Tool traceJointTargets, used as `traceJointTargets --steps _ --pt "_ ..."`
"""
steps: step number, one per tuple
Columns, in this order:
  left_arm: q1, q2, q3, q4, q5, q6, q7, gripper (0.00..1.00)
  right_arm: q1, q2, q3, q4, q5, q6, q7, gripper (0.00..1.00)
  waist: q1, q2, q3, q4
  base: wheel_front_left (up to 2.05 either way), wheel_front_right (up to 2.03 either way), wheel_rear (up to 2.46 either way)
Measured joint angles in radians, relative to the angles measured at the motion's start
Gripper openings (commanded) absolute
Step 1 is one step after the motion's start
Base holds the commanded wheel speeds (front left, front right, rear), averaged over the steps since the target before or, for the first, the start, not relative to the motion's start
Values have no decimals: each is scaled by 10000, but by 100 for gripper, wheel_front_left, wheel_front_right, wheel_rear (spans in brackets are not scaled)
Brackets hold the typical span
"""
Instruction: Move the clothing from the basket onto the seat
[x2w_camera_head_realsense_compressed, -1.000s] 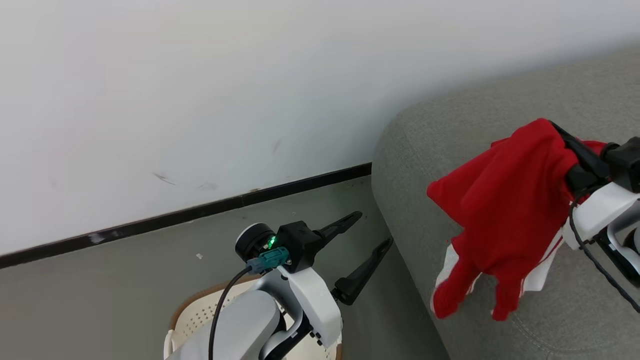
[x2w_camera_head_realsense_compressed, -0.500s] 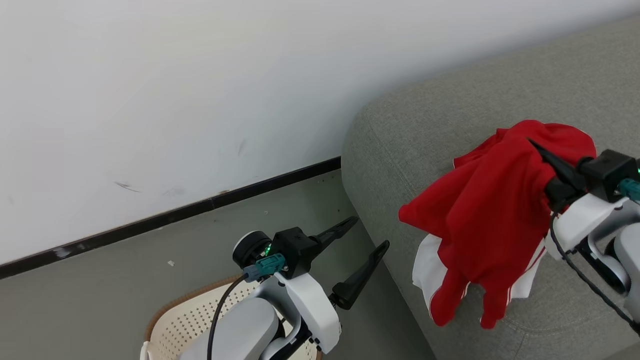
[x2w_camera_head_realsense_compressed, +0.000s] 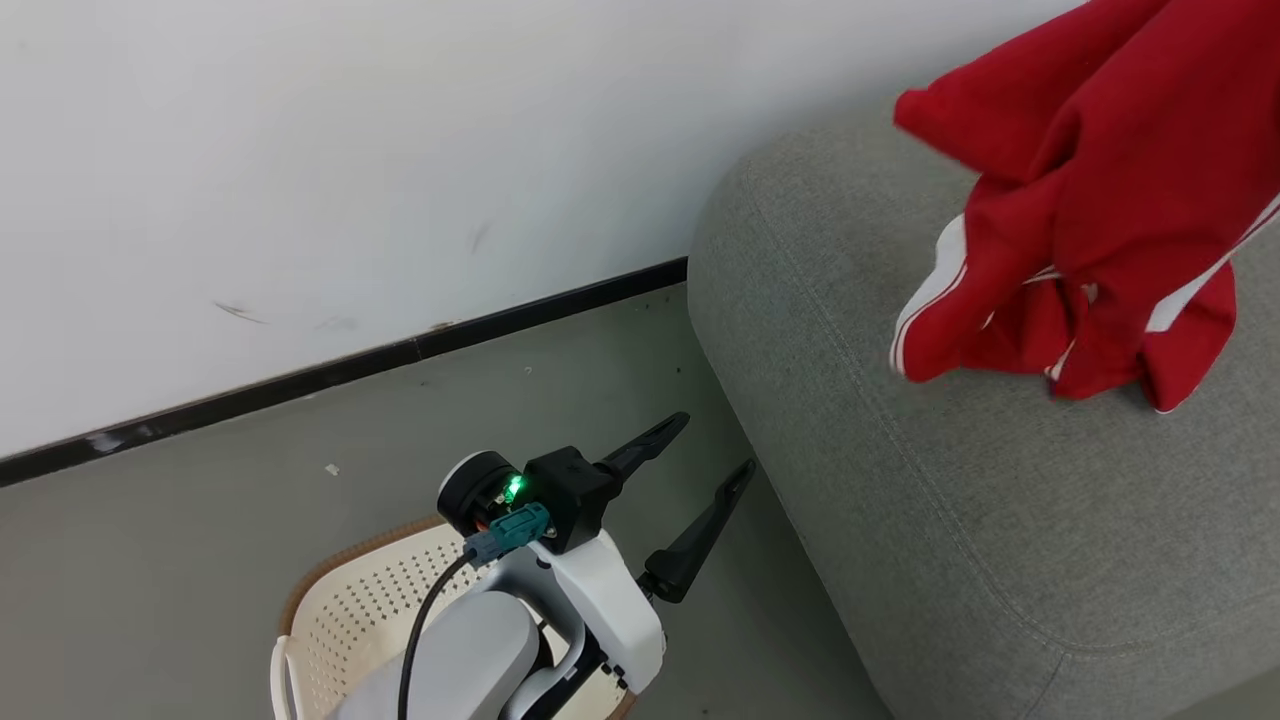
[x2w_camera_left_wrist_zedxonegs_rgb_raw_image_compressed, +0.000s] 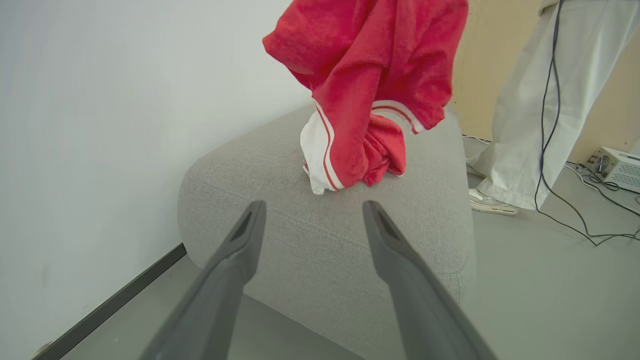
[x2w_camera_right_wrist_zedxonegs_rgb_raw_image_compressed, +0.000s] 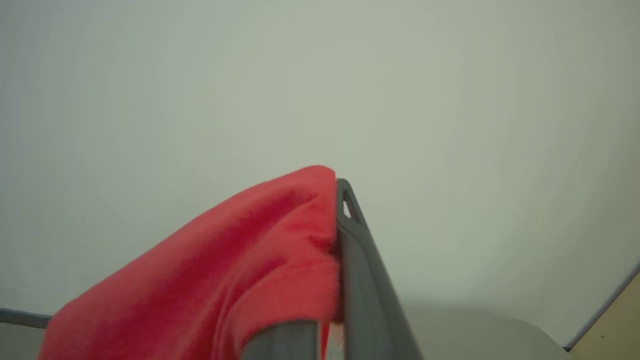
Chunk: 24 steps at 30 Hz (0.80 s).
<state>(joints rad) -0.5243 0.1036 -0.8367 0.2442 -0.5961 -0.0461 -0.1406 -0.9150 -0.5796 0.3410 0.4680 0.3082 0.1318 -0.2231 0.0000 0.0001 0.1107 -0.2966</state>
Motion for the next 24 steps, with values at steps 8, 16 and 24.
traceJointTargets --steps 8,16,24 --pt "-23 65 10 -395 196 192 176 100 -150 -504 -470 1442 -4 0 79 0 0 0 503 210 0 0 0" --pt "-275 151 -171 -723 376 230 445 100 1271 -161 -855 3078 217 0 58 0 0 0 1134 424 0 0 0" --pt "-512 272 -221 -903 518 230 694 100 2036 947 -1095 4004 430 0 -96 0 0 0 1775 552 0 0 0"
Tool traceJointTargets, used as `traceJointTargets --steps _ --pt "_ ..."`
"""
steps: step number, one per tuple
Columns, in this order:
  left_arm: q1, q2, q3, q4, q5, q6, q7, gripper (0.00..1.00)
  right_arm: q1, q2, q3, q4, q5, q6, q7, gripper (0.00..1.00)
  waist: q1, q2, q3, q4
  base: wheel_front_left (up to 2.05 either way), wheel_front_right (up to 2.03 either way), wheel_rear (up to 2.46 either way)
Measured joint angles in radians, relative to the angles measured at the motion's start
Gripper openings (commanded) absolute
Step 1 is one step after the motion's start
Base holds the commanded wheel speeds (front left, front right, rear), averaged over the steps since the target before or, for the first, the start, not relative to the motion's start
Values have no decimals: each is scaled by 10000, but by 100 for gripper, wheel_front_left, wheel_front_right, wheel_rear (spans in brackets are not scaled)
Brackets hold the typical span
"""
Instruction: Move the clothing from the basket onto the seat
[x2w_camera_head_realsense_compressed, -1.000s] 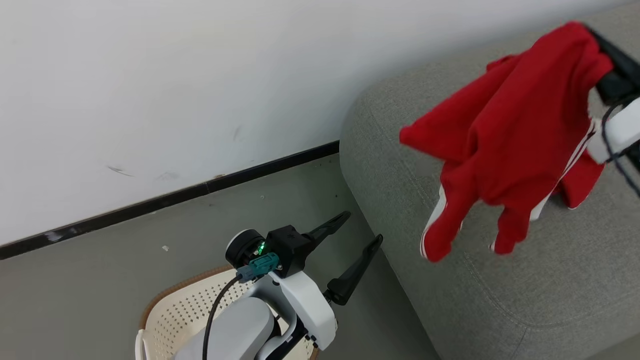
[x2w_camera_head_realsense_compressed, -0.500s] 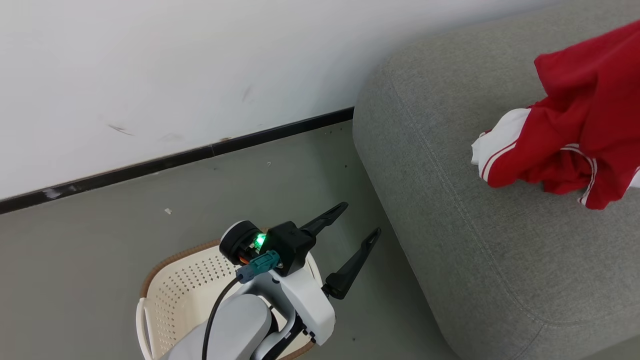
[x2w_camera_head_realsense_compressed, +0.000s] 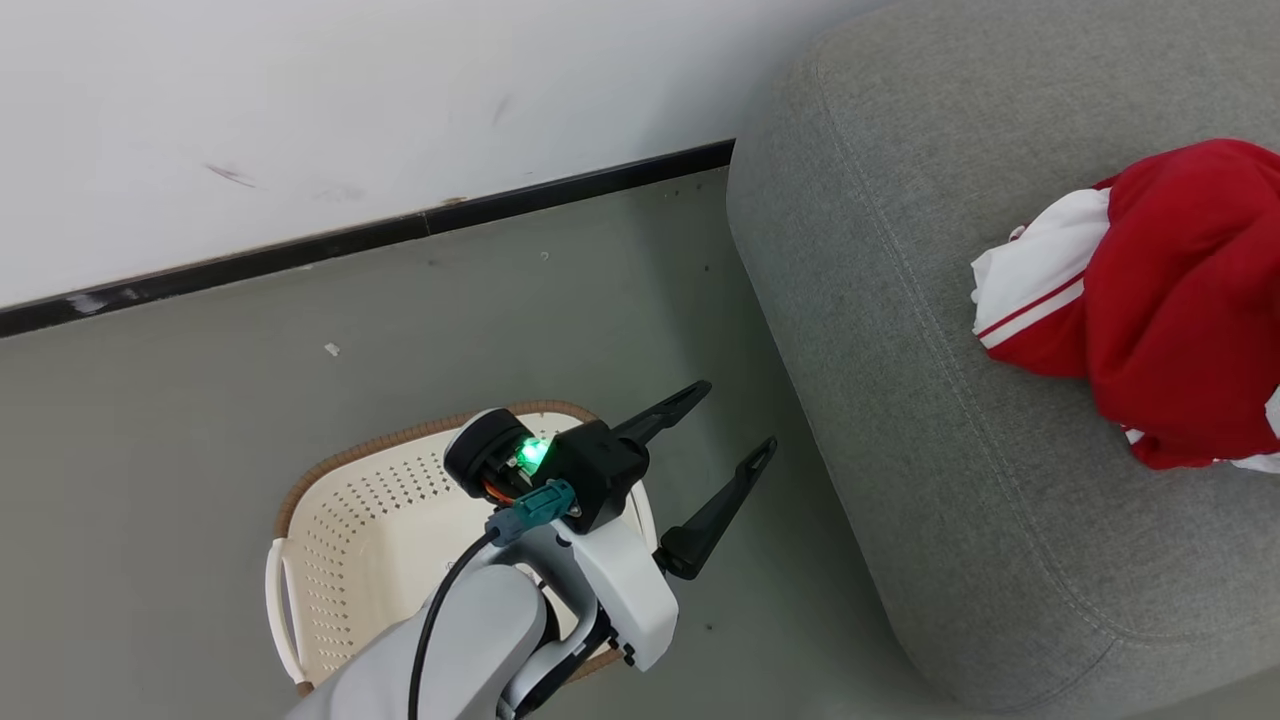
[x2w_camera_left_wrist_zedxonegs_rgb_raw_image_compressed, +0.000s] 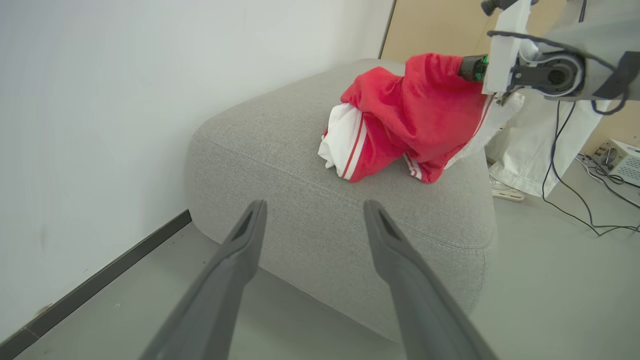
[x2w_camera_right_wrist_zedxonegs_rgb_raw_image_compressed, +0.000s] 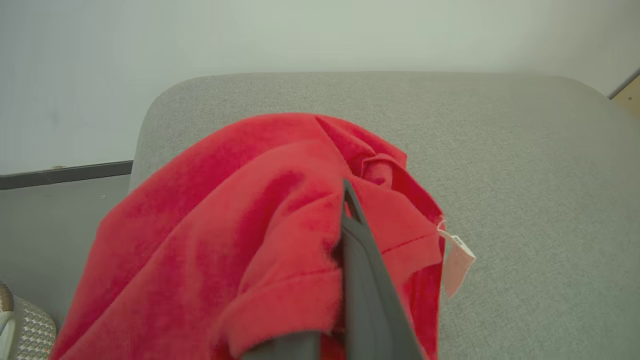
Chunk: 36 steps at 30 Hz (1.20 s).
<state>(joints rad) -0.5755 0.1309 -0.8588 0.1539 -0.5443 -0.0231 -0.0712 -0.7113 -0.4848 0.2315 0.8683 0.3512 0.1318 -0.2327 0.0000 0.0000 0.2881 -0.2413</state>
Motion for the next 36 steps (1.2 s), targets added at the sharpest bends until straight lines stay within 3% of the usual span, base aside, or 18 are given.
traceJointTargets --steps 11,12,13,14,16,36 --pt "-188 217 79 -84 176 2 84 100 92 263 -236 215 -253 0 -151 0 0 0 493 -46 0 0 0" --pt "-208 280 104 -82 184 2 84 100 89 290 -255 213 -288 0 -151 9 0 0 511 -82 0 0 0" --pt "-228 322 130 -79 184 2 82 100 89 326 -265 211 -295 0 -151 32 0 0 521 -121 0 0 0" --pt "-240 332 148 -75 184 2 82 100 93 353 -272 199 -314 0 -151 43 -1 0 526 -157 0 0 0" --pt "-245 314 150 -69 184 2 79 100 100 391 -345 90 -328 0 -151 100 0 0 521 -225 0 0 0" --pt "42 552 614 265 -184 136 -364 100 2119 449 -1402 -2033 -326 0 -180 100 0 0 39 -1064 0 0 0"
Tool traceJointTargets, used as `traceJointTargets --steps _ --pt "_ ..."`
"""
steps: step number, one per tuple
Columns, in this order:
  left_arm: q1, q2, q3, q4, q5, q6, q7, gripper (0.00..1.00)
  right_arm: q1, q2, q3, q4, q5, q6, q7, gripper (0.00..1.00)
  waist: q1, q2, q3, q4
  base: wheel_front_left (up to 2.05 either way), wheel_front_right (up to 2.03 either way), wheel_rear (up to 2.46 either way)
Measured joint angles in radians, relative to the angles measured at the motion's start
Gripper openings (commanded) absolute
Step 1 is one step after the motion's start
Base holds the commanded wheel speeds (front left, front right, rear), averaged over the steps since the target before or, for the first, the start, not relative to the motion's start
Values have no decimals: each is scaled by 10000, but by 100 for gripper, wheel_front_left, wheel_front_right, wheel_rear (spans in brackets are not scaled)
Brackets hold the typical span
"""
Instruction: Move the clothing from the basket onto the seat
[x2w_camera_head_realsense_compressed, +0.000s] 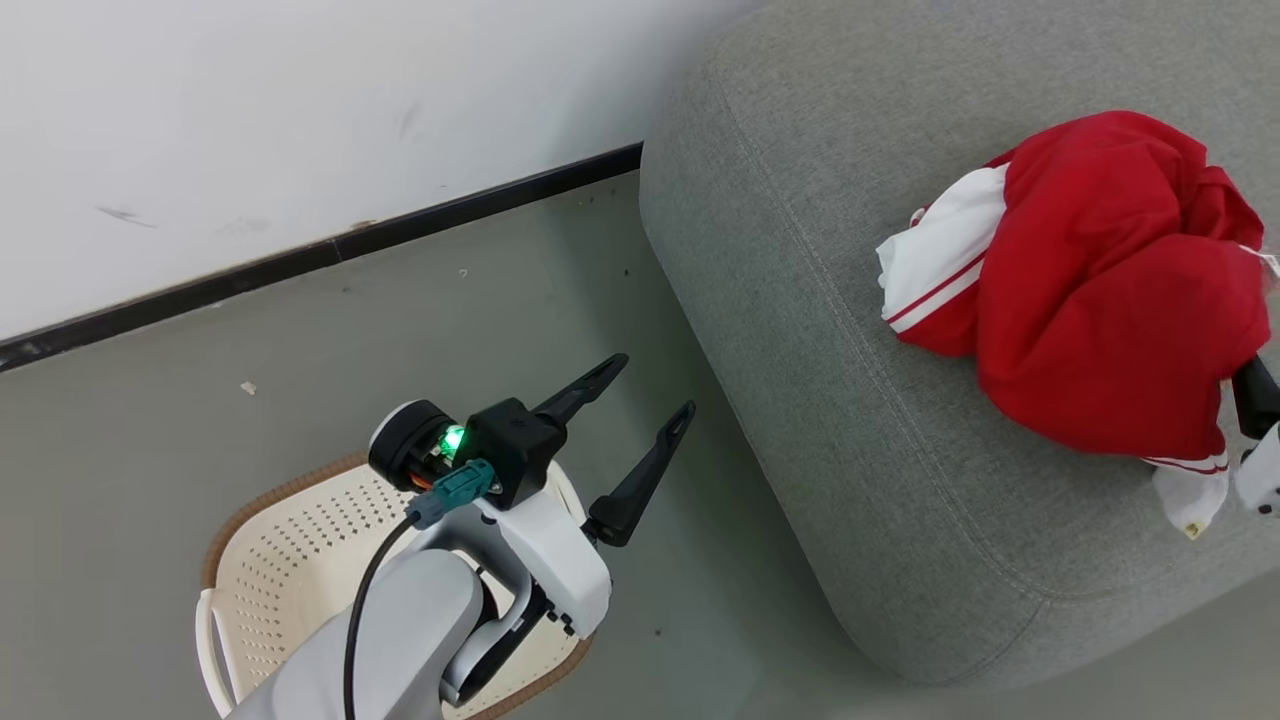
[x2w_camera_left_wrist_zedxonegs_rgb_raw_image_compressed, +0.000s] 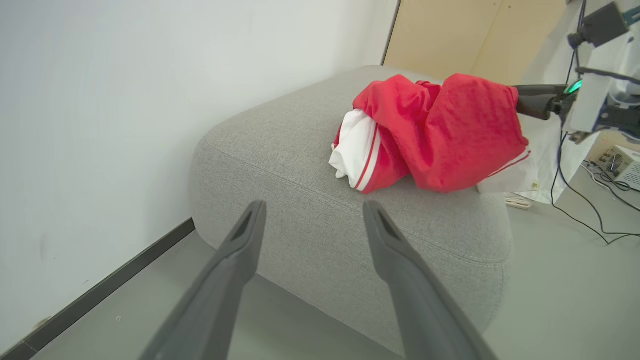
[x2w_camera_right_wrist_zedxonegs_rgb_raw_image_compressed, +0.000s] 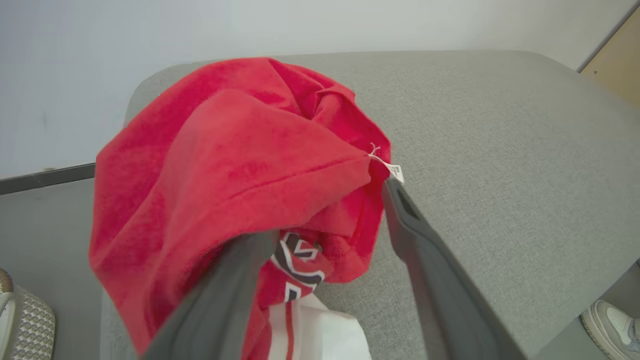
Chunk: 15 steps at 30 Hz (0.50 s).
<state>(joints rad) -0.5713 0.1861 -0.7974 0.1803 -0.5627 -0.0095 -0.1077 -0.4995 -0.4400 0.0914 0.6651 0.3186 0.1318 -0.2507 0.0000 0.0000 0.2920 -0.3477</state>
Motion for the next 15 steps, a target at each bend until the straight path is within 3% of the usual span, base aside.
traceJointTargets --steps 15 --pt "522 48 267 67 -184 203 -359 100 1533 -368 -525 -905 -111 0 2 100 0 0 -590 -440 0 0 0"
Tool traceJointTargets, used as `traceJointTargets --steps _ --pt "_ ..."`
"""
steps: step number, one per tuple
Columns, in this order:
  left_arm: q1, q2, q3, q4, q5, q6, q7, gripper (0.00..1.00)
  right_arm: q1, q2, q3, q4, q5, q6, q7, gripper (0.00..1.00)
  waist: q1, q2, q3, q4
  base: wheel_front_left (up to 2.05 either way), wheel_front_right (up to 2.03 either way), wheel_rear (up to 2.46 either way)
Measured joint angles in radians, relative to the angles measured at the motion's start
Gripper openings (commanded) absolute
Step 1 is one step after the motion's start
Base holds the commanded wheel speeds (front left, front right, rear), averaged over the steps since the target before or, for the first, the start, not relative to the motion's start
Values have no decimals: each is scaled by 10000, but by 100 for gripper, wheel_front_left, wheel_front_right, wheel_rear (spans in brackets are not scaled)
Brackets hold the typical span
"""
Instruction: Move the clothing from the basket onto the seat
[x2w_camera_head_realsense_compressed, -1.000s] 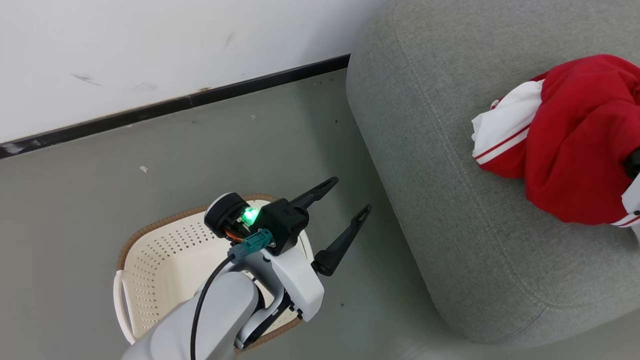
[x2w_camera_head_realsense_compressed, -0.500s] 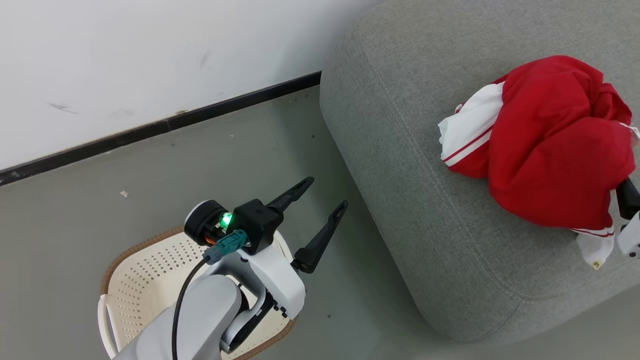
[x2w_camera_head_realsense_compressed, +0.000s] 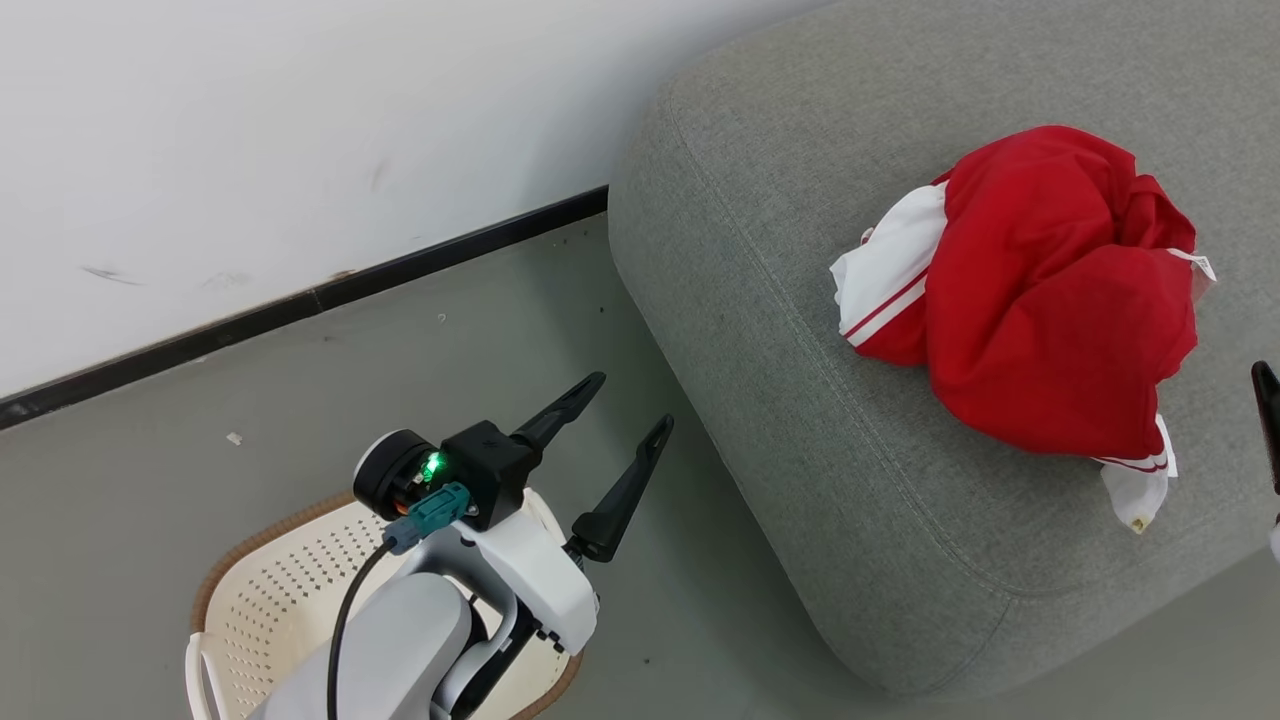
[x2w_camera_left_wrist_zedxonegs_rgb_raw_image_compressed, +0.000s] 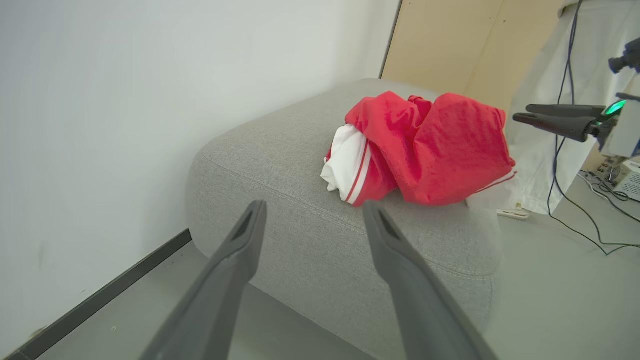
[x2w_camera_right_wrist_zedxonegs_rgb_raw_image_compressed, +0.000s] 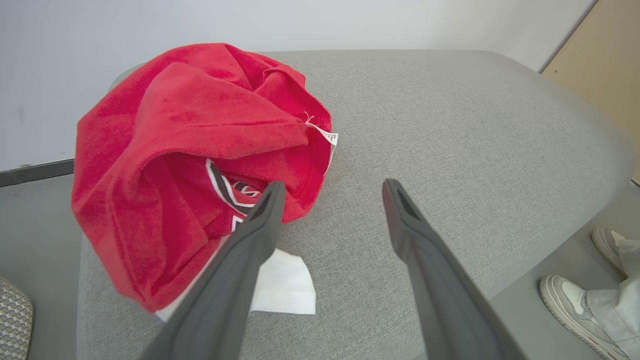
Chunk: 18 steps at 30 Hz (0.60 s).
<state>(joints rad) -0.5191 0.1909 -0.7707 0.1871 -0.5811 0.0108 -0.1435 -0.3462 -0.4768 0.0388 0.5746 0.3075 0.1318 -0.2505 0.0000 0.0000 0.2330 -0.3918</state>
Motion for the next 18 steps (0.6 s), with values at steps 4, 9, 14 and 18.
traceJointTargets --steps 4,9,14,18 --pt "157 21 132 8 -88 92 -113 100 192 -58 -213 -552 -104 0 -2 100 0 0 -145 -48 0 0 0" --pt "352 46 328 130 -211 240 -253 100 186 17 -174 -1507 -278 0 -2 100 0 0 -337 -44 0 0 0" --pt "687 150 619 303 -355 516 -420 100 104 190 144 -2245 -579 0 -4 100 0 0 -508 93 0 0 0" --pt "964 322 1005 362 -426 790 -606 100 -78 650 449 -2615 -771 0 -4 100 0 0 -632 295 0 0 0"
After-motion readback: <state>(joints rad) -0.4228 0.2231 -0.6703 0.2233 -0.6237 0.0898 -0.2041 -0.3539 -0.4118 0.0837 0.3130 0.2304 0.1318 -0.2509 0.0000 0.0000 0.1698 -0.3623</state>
